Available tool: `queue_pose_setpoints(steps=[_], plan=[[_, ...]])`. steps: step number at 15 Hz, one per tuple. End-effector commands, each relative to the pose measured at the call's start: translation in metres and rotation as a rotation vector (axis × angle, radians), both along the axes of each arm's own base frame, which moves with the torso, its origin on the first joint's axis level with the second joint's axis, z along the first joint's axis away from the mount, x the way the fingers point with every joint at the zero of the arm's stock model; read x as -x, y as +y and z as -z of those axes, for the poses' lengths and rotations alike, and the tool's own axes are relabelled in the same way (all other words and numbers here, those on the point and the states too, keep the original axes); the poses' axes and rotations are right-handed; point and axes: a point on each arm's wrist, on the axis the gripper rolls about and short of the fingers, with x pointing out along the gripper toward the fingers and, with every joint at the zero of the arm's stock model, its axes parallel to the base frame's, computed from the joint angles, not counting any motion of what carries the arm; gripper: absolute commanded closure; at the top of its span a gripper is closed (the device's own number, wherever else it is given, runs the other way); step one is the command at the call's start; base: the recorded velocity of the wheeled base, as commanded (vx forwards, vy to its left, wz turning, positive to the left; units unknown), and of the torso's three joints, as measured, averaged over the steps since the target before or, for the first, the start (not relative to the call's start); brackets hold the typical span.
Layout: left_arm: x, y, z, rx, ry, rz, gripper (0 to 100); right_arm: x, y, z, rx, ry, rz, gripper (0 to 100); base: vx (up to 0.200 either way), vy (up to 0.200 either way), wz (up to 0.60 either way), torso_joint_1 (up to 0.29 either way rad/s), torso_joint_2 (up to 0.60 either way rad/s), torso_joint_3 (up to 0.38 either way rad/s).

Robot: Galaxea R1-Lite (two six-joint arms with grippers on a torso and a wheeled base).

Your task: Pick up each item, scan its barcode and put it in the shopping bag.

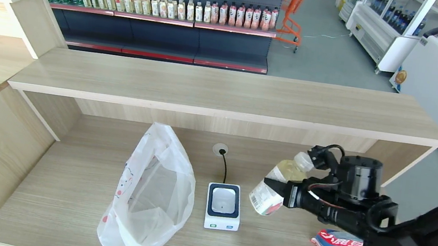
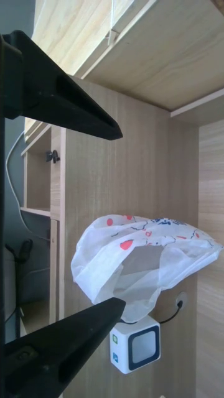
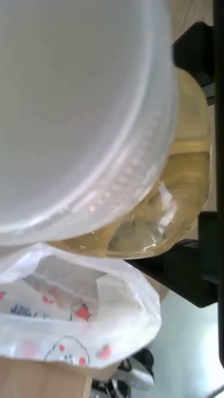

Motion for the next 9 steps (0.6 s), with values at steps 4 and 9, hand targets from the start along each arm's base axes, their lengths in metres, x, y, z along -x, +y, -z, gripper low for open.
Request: queue_pose_setpoints(steps=[4,9], plan=[[0.000,0.000,0.000,-0.002,-0.001,0.000,0,0.088,-0.040,-0.047,-0.136,-0.061,-0.333,100,0.000,0.000,0.00,0.000,0.00,0.000],[0.000,0.000,0.000,0.000,-0.001,0.000,0,0.109,-0.042,-0.055,-0.163,-0.095,-0.511,100,0.000,0.000,0.00,0.000,0.00,0.000]])
